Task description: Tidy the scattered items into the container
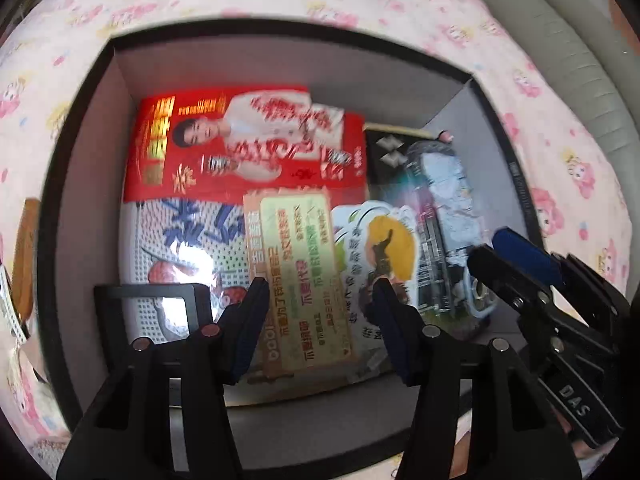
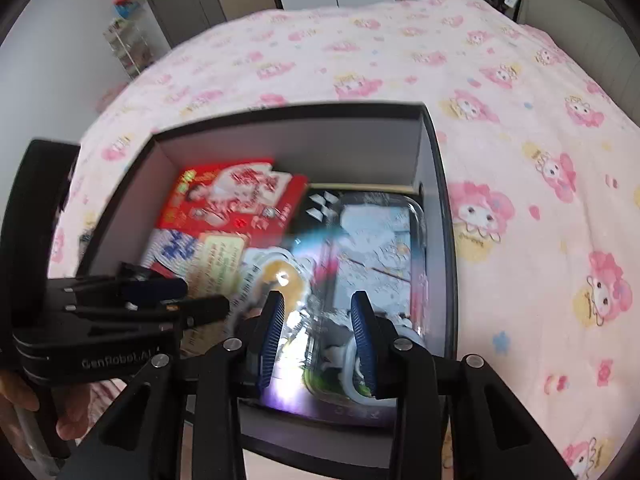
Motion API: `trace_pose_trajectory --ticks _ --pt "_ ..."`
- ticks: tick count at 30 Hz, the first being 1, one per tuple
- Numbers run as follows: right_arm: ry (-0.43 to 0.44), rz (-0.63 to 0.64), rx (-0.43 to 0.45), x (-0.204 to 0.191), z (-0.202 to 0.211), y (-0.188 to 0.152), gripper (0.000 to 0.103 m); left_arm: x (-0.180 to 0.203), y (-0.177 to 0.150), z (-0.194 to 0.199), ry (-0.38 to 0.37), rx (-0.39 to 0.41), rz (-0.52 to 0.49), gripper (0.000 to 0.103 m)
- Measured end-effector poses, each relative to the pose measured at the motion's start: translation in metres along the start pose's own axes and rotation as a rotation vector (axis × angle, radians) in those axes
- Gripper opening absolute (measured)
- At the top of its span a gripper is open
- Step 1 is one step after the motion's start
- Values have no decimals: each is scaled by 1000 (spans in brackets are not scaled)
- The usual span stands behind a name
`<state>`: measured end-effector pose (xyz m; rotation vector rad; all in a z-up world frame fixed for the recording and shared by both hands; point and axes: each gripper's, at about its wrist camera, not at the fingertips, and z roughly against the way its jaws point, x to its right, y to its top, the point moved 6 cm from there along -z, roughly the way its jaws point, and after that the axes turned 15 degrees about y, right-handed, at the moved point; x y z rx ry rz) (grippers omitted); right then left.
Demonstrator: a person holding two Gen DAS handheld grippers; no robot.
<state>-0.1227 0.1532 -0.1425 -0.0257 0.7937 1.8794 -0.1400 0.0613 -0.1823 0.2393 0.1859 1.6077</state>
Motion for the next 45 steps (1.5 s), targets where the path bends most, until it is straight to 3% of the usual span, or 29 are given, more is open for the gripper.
trace_pose_trajectory --ticks 4,10,13,18,20,22,23,26,29,32,33,36,38,39,42,43,45 --pt "-3 71 24 -14 -4 3 31 0 12 6 -17 45 18 53" --pt "17 -1 -110 -2 -38 -15 31 5 5 -14 1 -35 19 52" --pt "16 13 -121 -5 -40 -17 31 0 1 -18 -18 -67 42 48" --pt "217 -84 -130 -11 -33 -20 33 -9 -3 -4 -35 -50 44 48" --pt "186 -96 -67 -5 -19 -13 33 -20 -5 12 -36 5 64 48" --pt "72 -58 9 3 -2 -3 33 -32 -5 24 -40 49 84 47" --pt "34 -47 29 5 2 -1 33 -35 -4 26 -46 59 90 40" --pt "48 -52 -19 7 -7 -5 32 -31 -5 23 -69 40 90 34" --pt "-23 22 -48 2 -13 -11 31 -15 -14 16 -95 15 44 34" --pt "23 38 -73 -7 -16 -16 30 2 -20 -1 -53 -25 -2 34" --pt "32 47 -83 -10 -18 -17 30 -1 -22 -7 -16 -47 0 34" --pt "29 72 -132 -14 -33 -17 30 -15 -19 -10 -7 -67 44 31" --pt "48 23 -159 -13 -43 -17 31 -26 -16 -6 39 -45 52 29" --pt "59 8 -154 -12 -45 -14 31 -29 -15 -2 17 -33 63 30" --pt "232 -63 -197 -22 -54 -15 31 -32 -15 9 -49 -3 86 30" --pt "242 -60 -201 -24 -55 -16 31 -33 -14 13 -58 15 88 31" --pt "166 -10 -166 -24 -48 -16 31 -32 -11 17 -80 37 83 31"
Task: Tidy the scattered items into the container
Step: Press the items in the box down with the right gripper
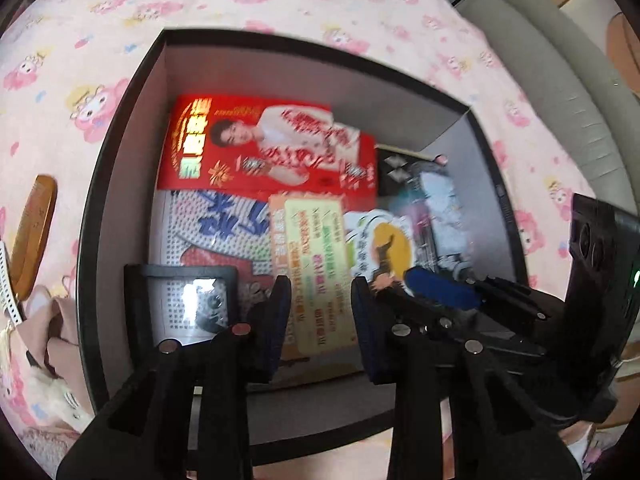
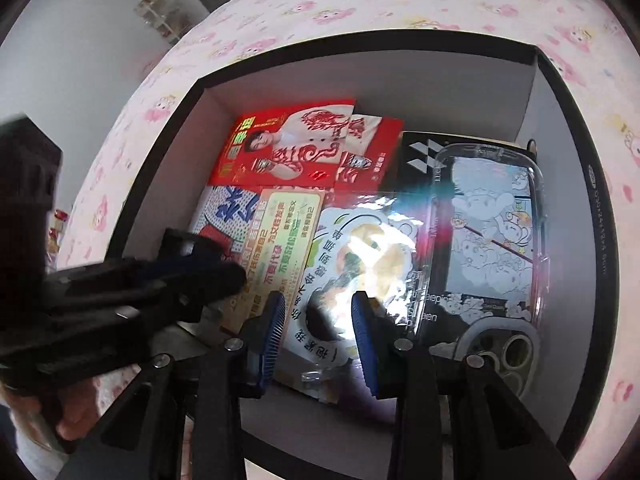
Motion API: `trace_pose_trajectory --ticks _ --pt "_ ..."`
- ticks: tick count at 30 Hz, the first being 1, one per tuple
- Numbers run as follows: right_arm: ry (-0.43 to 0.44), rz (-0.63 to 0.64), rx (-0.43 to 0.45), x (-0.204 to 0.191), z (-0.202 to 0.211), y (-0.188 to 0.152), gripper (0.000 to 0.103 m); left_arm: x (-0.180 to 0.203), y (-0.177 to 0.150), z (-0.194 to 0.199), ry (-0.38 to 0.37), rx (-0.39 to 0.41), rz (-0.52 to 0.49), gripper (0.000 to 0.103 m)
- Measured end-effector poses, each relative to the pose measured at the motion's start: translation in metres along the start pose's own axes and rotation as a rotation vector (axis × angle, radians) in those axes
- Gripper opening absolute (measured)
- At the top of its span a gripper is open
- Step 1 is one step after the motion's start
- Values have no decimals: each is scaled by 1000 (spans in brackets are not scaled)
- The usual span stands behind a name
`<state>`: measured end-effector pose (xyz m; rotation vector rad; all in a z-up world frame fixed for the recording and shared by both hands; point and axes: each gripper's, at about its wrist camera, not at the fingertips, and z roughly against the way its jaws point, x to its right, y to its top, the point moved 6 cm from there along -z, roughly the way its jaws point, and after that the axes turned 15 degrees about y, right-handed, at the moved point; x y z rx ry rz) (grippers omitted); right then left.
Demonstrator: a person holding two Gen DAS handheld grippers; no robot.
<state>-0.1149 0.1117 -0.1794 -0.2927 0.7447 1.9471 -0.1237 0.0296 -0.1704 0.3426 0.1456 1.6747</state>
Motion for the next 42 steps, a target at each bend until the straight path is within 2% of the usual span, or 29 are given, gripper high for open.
trace_pose_trajectory --ticks 4,5,6,10,12,18,20,21,24,26,28,30,35,39,42 --pt "-173 74 118 -1 32 7 31 6 6 -4 -46 8 -11 32" --pt "-228 80 125 2 35 8 31 8 7 -7 -52 4 -15 32" --pt "-244 78 113 6 33 11 31 6 4 -6 -52 -4 -16 32" --pt "-170 6 26 17 9 8 32 16 3 -28 -11 -27 -23 33" --pt "-181 24 20 16 10 11 32 13 2 -29 4 -30 -14 33" --pt "-34 -6 11 8 9 10 32 1 4 -23 -21 -14 21 34" --pt "-4 -41 44 12 18 9 32 4 6 -21 -34 -9 8 36" --pt "-25 -43 67 13 24 10 32 8 7 -22 -38 -5 -5 36" --pt "-199 22 179 11 55 16 32 25 9 -28 -60 -1 -67 37" --pt "-273 47 233 11 69 21 32 36 9 -34 -75 -11 -100 36" --pt "-286 42 244 15 74 19 32 47 7 -42 -72 -41 -132 36" --pt "-274 27 221 20 69 17 32 48 3 -49 -29 -71 -147 36" --pt "-220 -29 156 28 47 11 32 34 2 -52 21 -76 -123 31" --pt "-145 -68 151 19 44 7 33 19 4 -48 -14 -62 -82 31" --pt "-203 -25 155 15 43 5 33 10 3 -39 -19 -18 -62 34"
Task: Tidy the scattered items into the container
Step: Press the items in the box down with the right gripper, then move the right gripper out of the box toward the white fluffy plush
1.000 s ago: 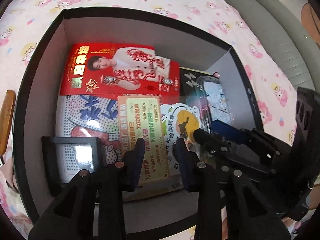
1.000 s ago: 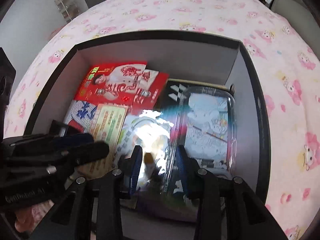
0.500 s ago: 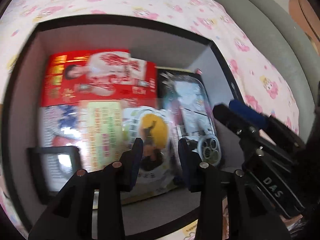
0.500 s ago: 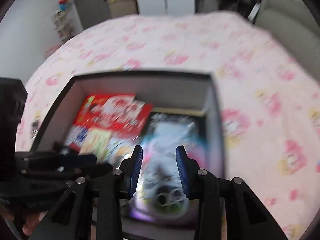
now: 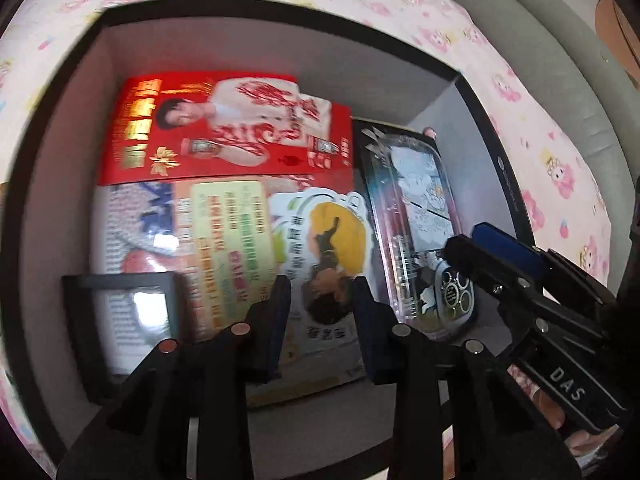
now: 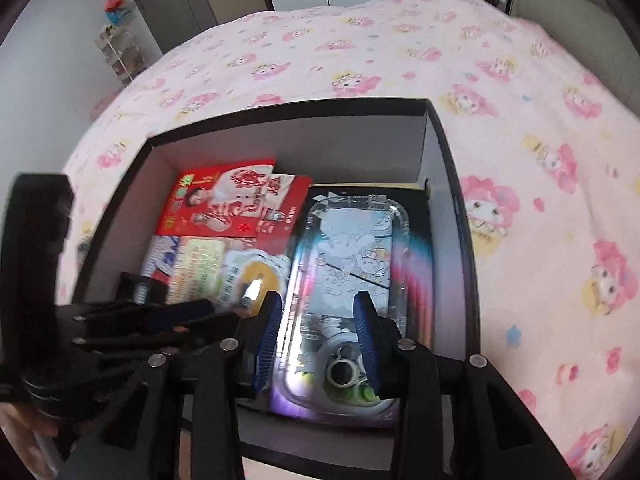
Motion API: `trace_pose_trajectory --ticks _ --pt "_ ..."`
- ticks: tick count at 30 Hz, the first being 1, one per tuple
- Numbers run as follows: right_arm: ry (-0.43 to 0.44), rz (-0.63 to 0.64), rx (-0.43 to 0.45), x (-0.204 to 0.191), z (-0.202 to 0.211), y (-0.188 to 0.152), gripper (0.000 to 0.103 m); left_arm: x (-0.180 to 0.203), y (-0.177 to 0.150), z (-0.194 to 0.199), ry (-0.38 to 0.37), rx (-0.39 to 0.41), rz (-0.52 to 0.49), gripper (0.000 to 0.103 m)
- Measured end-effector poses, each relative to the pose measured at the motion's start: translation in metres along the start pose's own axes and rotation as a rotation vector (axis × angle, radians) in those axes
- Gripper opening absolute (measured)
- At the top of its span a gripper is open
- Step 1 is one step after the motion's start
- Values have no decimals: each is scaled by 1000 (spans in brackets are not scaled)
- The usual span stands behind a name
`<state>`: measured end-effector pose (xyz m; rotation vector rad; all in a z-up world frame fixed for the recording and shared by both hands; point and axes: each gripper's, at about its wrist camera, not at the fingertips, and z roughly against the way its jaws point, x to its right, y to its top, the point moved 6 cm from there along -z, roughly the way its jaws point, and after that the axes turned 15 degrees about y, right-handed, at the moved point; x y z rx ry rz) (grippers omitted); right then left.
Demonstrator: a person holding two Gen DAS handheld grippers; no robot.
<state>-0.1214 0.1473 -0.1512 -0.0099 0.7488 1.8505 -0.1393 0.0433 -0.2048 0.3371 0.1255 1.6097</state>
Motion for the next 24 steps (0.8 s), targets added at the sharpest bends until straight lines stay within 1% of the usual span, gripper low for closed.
trace_pose_trajectory --ticks 1,4,6,8,10,14,17,19,21,24 --pt "-3 8 9 -1 0 0 33 -1 -1 7 -7 26 3 37" --pt "21 3 53 -6 12 1 33 -1 -5 37 -83 99 21 43" --pt "13 3 97 -9 24 1 34 1 -7 60 -88 166 6 45" --pt "-1 -4 146 -14 37 -2 39 3 -10 81 -84 220 -16 47" --pt "4 -16 166 -18 45 -9 41 10 -13 95 -87 252 -34 51" --pt "35 -32 189 -32 63 -27 41 7 -29 124 -93 270 -78 52" --pt "70 -34 200 -46 72 -35 41 10 -36 133 -138 300 -110 52" --pt "76 -36 217 -56 76 -39 41 5 -42 131 -135 310 -104 52" --pt "65 -21 223 -66 78 -42 41 -2 -48 137 -154 317 -83 52" --pt "72 -4 212 -79 77 -46 41 -10 -61 144 -155 320 -69 52"
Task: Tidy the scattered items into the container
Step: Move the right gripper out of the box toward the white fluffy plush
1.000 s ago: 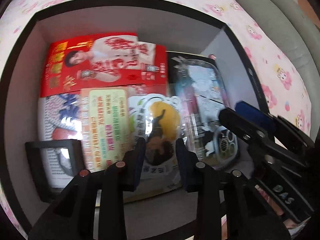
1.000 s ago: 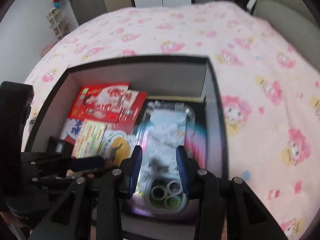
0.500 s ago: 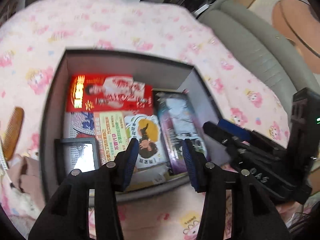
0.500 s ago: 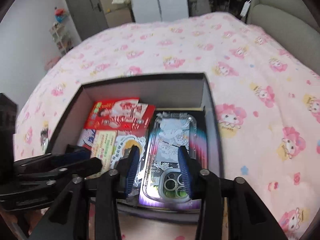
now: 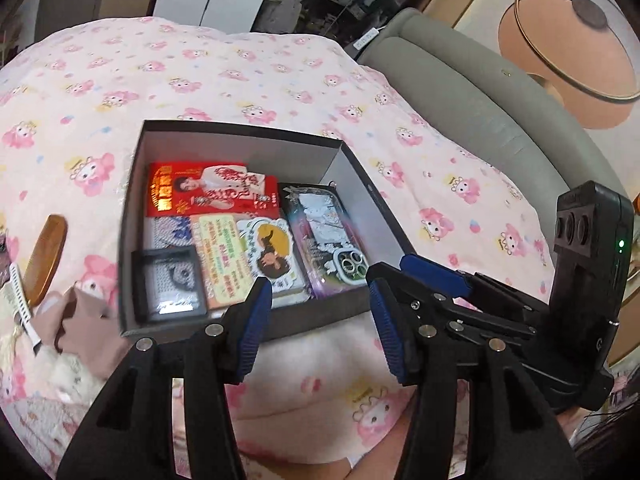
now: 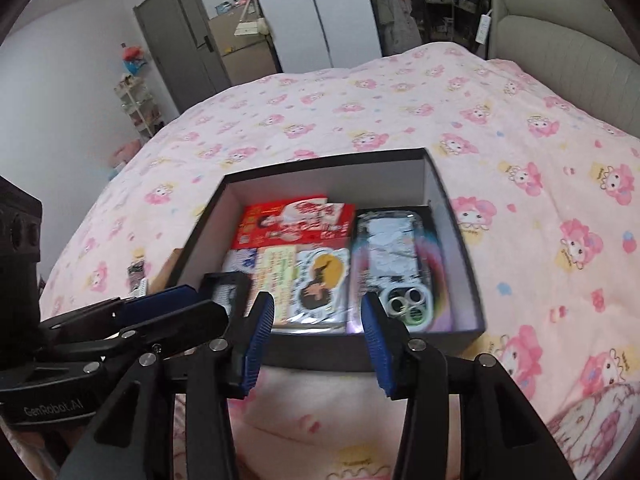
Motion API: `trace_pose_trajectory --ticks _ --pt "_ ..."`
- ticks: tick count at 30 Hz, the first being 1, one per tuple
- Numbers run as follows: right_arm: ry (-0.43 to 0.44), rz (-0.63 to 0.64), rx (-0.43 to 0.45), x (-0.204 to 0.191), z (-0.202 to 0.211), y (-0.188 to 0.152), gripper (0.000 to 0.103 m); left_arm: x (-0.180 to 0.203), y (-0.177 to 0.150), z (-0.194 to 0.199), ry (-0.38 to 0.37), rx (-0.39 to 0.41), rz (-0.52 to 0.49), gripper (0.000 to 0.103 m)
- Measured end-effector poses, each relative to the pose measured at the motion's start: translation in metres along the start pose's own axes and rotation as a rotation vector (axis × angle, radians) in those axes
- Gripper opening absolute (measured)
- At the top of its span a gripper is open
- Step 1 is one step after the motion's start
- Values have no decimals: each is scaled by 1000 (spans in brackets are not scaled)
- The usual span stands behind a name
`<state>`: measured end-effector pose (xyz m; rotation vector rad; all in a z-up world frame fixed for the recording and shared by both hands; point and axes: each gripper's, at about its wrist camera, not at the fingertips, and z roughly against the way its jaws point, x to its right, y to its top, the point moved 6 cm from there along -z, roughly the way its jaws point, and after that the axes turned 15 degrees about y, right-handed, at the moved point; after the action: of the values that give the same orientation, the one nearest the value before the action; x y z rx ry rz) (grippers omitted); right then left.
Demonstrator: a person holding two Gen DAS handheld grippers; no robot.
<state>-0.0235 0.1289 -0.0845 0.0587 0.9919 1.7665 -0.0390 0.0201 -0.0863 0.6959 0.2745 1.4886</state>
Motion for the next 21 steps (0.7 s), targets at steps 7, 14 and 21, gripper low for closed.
trace_pose_trajectory --ticks 7,14,21 --pt "11 36 -22 -38 -10 -11 41 -33 -22 20 3 -3 62 52" --pt "96 92 -93 -77 -34 -30 41 -73 -39 32 68 -29 111 52" --pt "68 -22 -175 -58 -64 -54 41 -113 -45 28 113 -96 251 52"
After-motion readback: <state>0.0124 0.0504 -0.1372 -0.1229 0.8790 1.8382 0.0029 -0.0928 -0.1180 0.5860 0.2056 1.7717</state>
